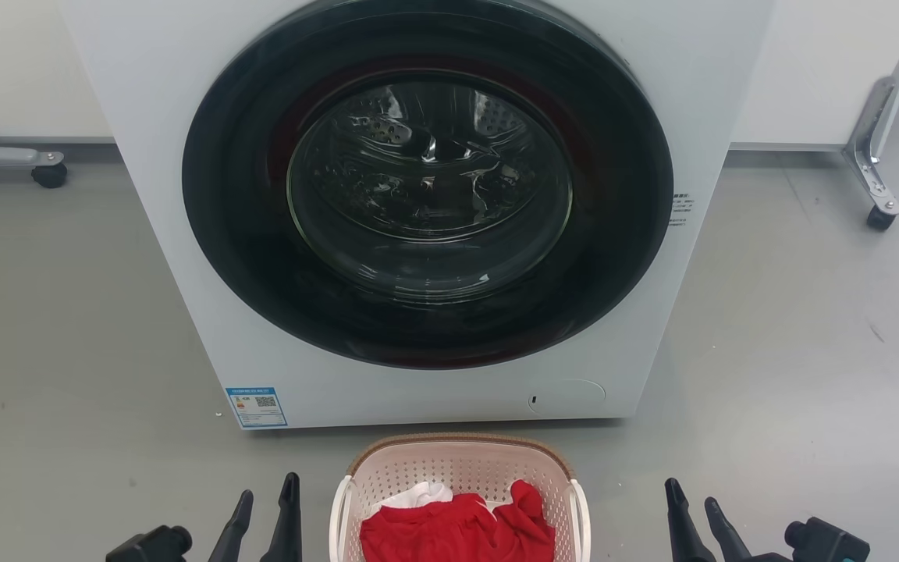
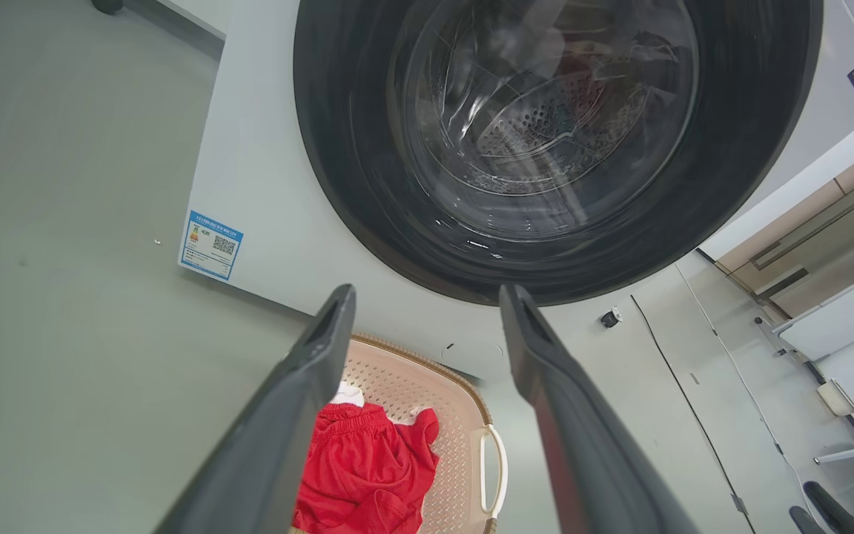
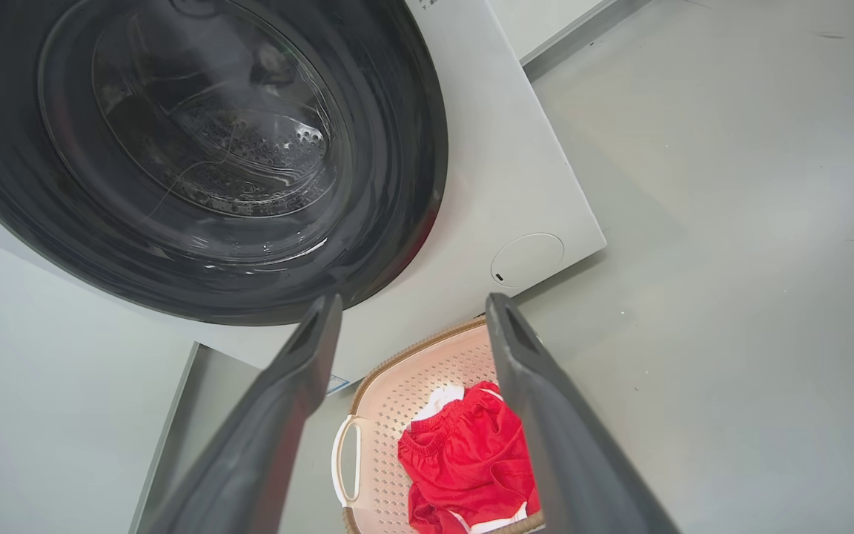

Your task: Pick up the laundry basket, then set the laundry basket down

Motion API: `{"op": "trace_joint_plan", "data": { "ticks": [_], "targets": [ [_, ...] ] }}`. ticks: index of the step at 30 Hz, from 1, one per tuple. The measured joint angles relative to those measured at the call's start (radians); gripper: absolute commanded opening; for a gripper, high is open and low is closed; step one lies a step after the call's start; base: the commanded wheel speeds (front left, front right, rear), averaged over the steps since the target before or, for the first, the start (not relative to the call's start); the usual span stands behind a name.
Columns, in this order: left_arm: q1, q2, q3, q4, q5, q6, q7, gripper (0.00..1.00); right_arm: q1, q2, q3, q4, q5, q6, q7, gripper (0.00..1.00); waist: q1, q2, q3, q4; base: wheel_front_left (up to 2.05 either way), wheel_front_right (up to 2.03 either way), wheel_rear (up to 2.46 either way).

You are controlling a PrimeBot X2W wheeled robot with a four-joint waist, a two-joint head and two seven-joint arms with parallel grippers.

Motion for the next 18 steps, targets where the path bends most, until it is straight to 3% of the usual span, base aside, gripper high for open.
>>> {"op": "trace_joint_plan", "data": {
  "ticks": [18],
  "targets": [
    [0.0,0.01,-0.063,0.013,0.27,0.044,-0.064,1.0,0.0,0.0,0.054,0.011,-0.253,-0.04,-0.064,1.0,0.0,0.0,0.006,0.003,0.0,0.0,0.0]
  ]
}}
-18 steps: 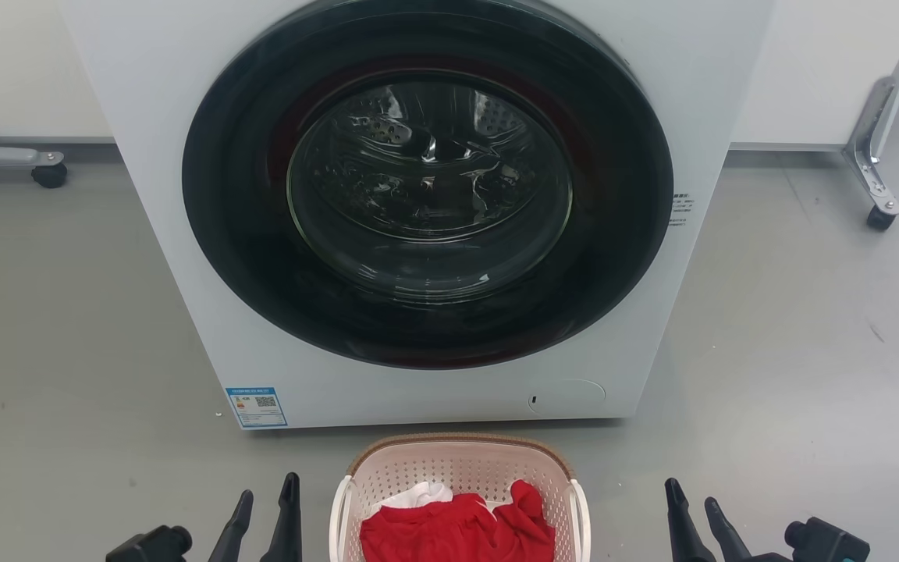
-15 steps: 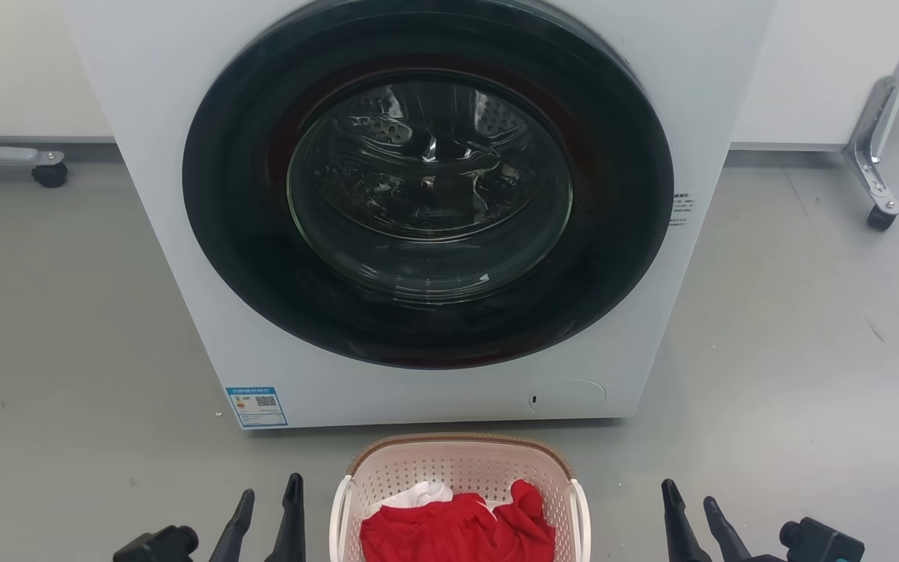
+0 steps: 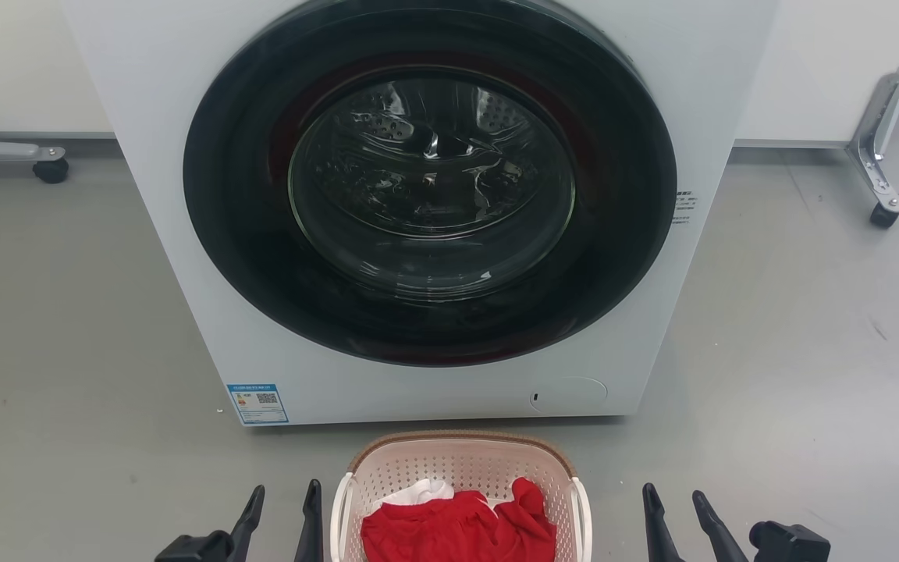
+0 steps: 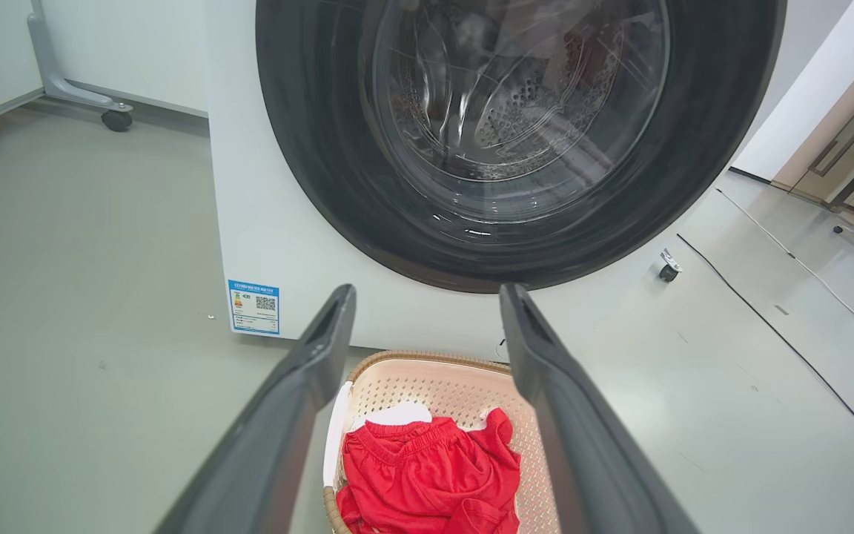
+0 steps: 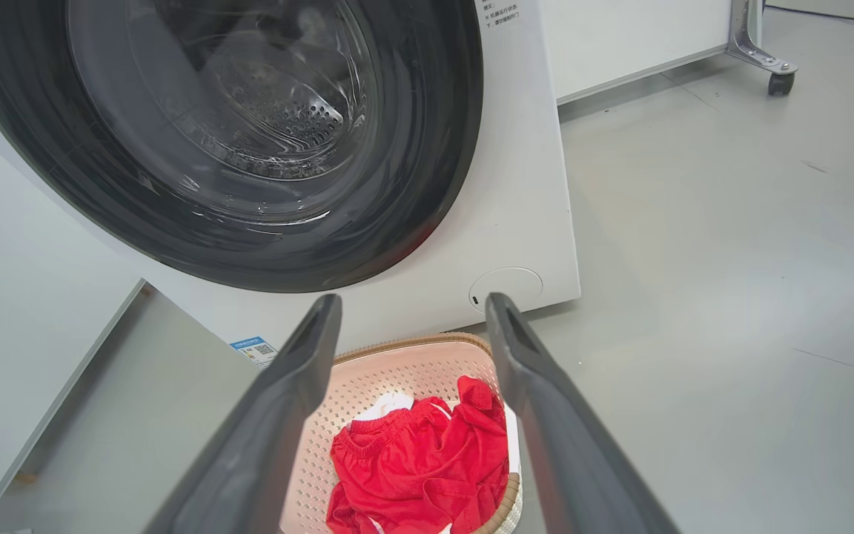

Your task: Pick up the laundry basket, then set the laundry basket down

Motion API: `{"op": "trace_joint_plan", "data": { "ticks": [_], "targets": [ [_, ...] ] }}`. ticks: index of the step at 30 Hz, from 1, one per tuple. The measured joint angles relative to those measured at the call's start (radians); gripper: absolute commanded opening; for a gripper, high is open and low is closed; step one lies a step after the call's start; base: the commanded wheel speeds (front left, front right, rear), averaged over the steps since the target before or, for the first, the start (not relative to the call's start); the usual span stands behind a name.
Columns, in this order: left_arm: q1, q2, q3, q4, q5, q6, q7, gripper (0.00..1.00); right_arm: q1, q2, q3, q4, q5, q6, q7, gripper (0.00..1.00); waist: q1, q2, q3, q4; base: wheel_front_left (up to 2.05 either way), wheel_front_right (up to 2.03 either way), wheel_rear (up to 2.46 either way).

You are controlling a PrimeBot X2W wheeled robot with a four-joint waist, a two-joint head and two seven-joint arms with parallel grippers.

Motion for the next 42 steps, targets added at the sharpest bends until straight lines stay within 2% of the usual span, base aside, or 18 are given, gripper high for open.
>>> {"op": "trace_joint_plan", "data": {
  "ticks": [21,42],
  "targets": [
    [0.0,-0.004,-0.054,0.03,0.252,0.052,-0.077,1.0,0.0,0.001,0.068,0.005,-0.288,-0.053,-0.076,1.0,0.0,0.0,0.003,0.001,0.0,0.0,0.0],
    [0.0,-0.013,-0.039,0.058,0.249,0.045,-0.077,1.0,0.001,0.001,0.057,0.004,-0.286,-0.053,-0.076,1.0,0.0,0.0,0.0,0.001,0.0,0.0,0.0]
  ]
}}
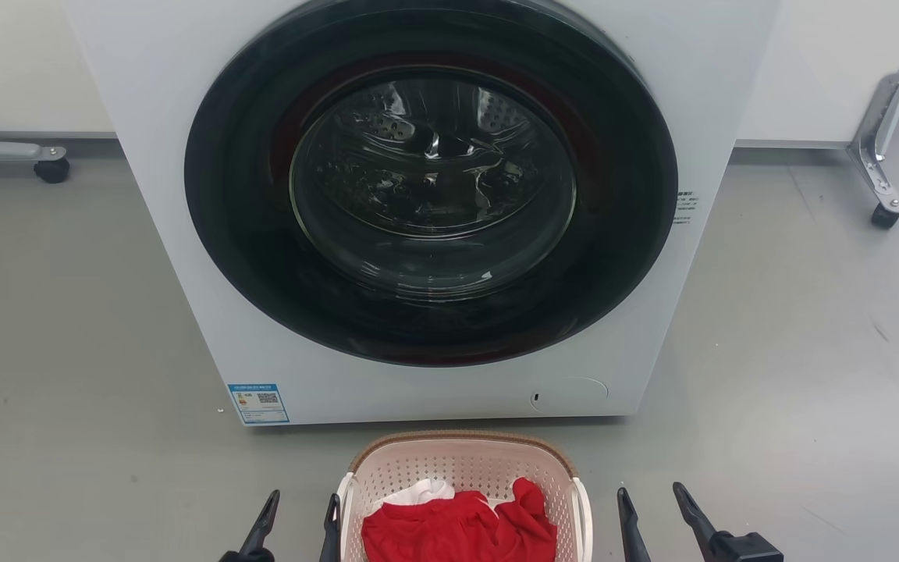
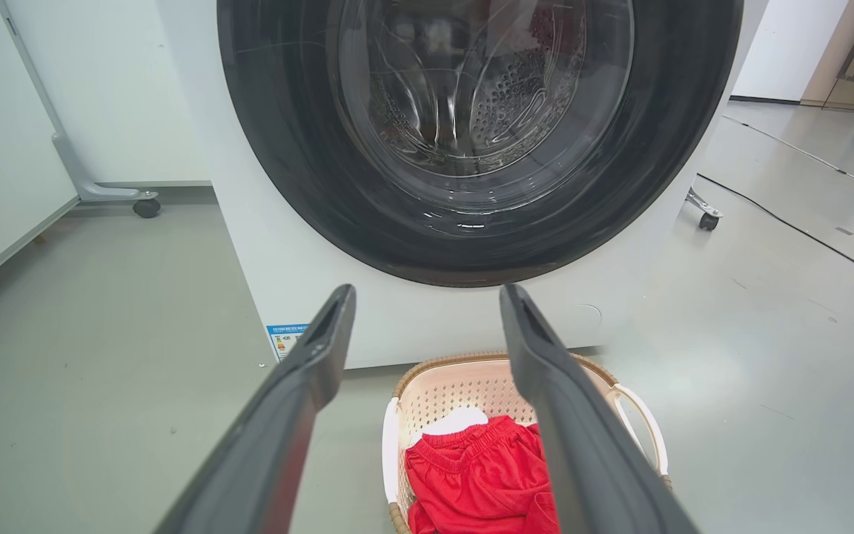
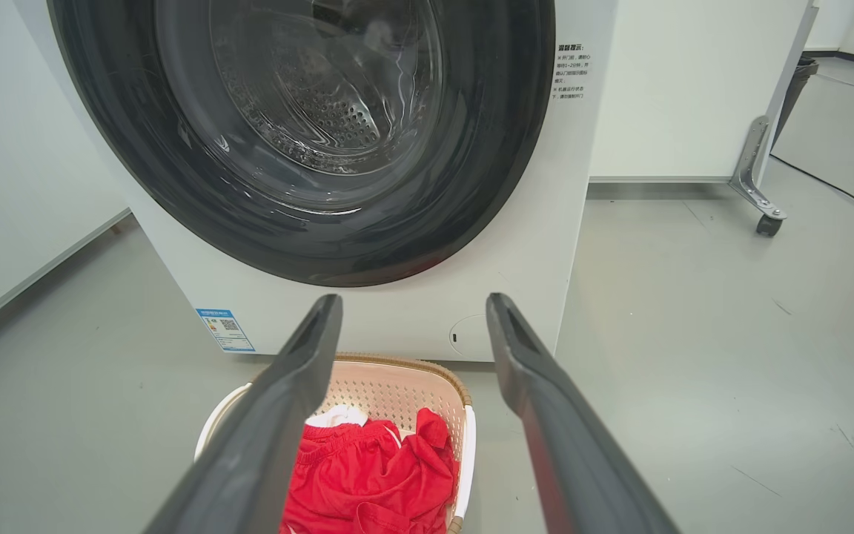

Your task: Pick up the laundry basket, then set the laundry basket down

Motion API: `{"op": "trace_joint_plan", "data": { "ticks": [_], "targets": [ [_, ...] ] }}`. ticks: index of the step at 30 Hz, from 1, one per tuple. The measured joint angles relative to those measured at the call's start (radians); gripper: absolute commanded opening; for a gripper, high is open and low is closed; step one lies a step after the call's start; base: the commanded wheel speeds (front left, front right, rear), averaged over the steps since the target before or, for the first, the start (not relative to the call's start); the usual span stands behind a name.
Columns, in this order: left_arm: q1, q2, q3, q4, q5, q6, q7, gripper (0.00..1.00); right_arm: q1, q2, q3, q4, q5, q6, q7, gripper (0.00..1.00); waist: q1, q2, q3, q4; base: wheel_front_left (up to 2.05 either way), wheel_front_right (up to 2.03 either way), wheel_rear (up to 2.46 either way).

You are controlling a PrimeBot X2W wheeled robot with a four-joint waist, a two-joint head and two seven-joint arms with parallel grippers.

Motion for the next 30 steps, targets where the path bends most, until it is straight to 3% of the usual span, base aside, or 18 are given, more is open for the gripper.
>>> {"op": "trace_joint_plan", "data": {
  "ticks": [15,30],
  "targets": [
    [0.001,-0.004,0.014,-0.002,0.0,-0.002,0.0,1.0,0.005,0.0,0.0,-0.019,0.061,0.0,0.0,1.0,0.0,0.0,0.023,-0.002,0.0,0.0,0.0],
    [-0.108,0.006,0.036,0.009,0.002,-0.02,-0.002,1.0,-0.126,0.0,0.009,-0.008,0.062,0.0,0.0,1.0,0.0001,0.0,0.167,-0.011,0.0,0.0,0.0]
  ]
}}
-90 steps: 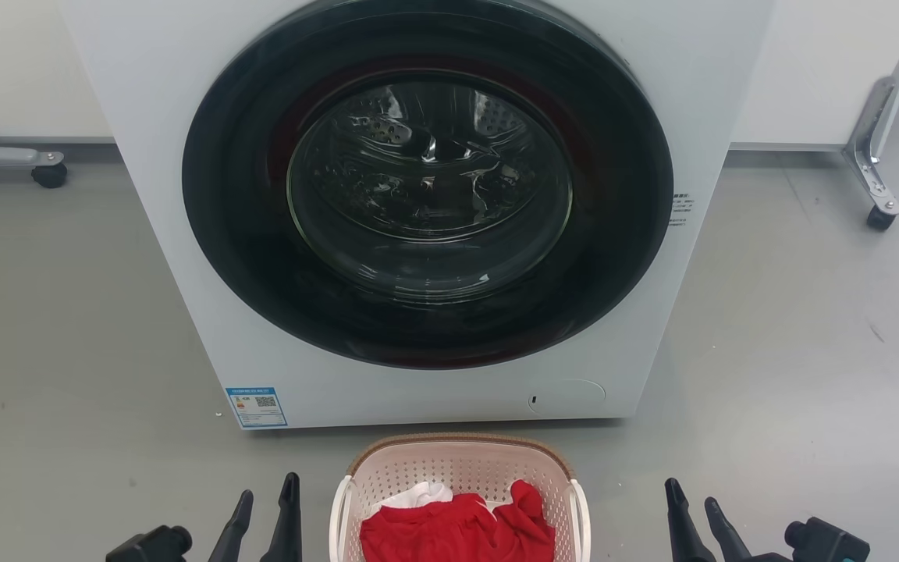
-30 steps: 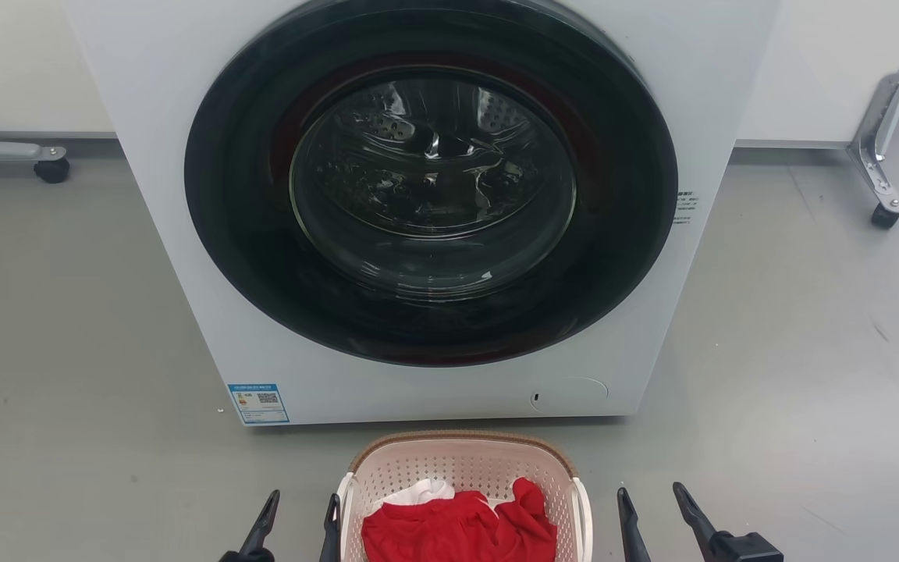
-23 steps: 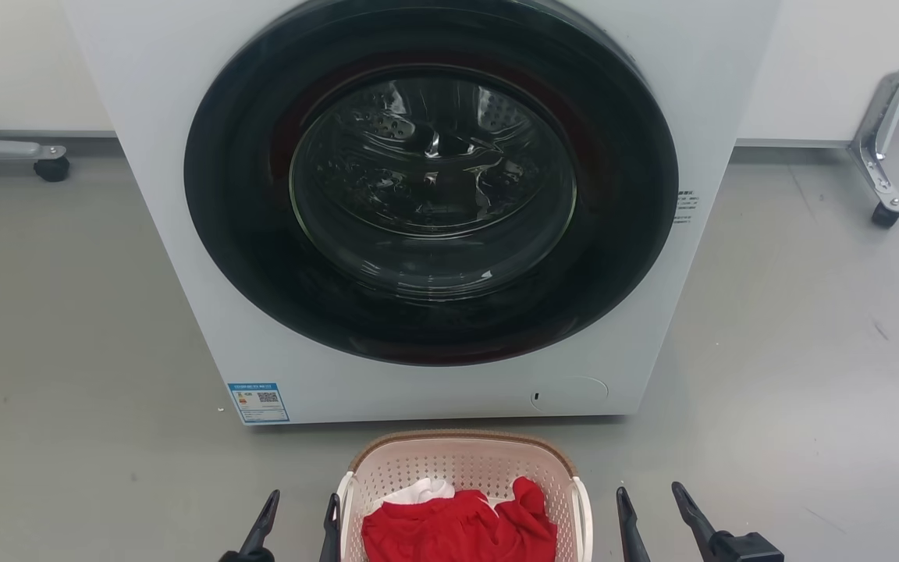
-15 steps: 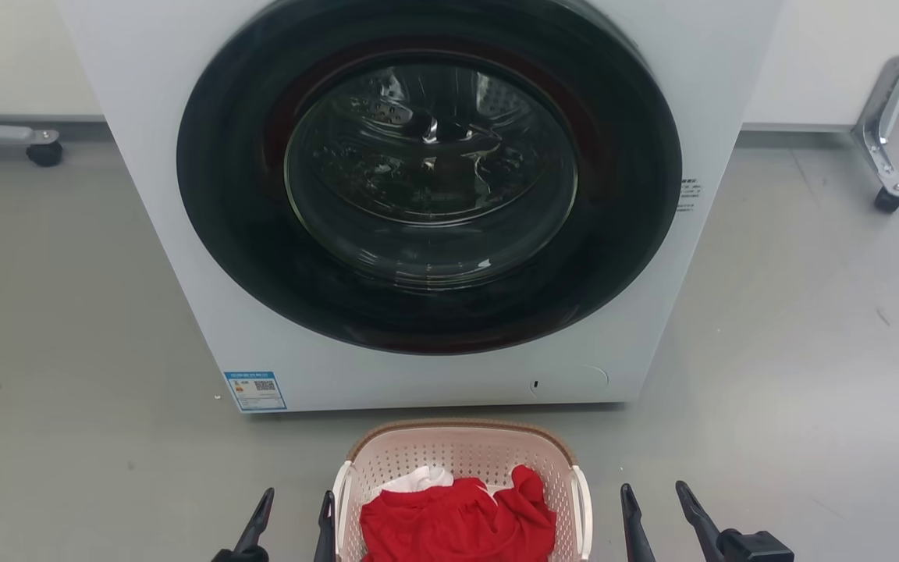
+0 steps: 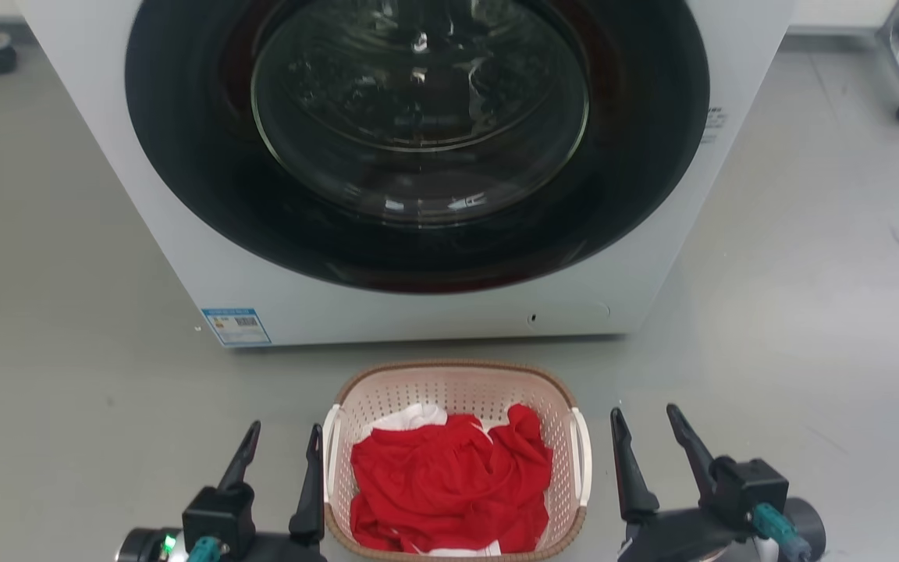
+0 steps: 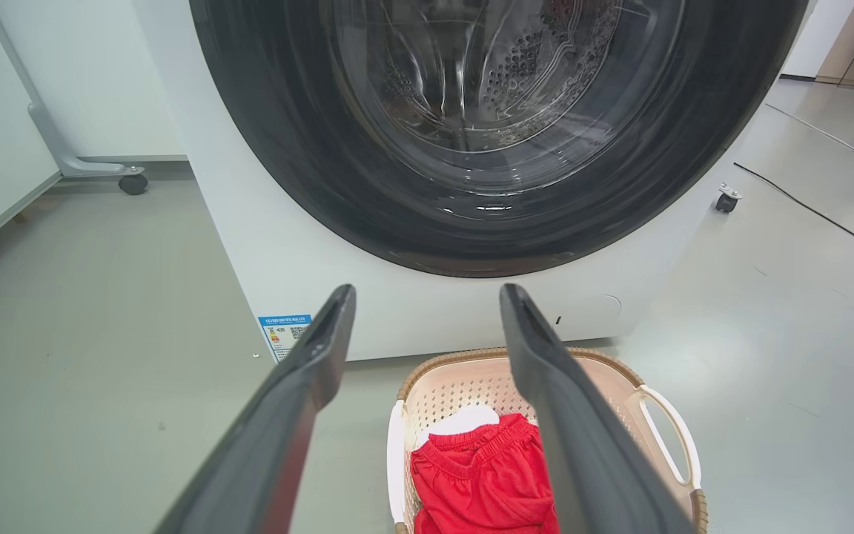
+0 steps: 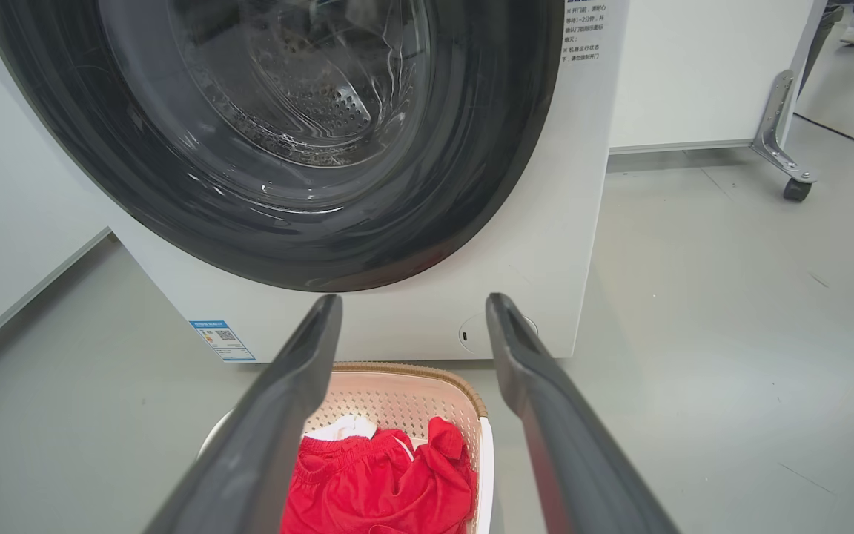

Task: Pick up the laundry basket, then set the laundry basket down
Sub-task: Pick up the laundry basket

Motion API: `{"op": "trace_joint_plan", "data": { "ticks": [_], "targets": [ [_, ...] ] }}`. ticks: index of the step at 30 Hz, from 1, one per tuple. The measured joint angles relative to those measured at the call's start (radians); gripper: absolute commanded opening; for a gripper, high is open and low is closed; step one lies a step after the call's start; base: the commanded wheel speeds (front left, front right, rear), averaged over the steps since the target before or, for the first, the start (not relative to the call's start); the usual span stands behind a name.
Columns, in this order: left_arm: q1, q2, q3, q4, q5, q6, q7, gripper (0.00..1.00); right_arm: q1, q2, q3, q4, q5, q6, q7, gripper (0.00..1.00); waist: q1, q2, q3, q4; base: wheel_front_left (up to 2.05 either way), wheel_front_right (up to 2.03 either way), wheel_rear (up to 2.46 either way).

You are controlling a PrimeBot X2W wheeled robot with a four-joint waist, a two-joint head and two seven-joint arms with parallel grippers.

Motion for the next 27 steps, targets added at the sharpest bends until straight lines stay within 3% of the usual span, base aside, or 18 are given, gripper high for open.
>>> {"op": "trace_joint_plan", "data": {
  "ticks": [27],
  "targets": [
    [-0.381,-0.008,0.04,0.26,-0.011,-0.027,0.039,1.0,-0.378,-0.004,-0.015,0.269,0.023,0.0,-0.005,1.0,0.0001,0.0001,0.377,-0.016,0.0,0.0,0.0]
  ]
}}
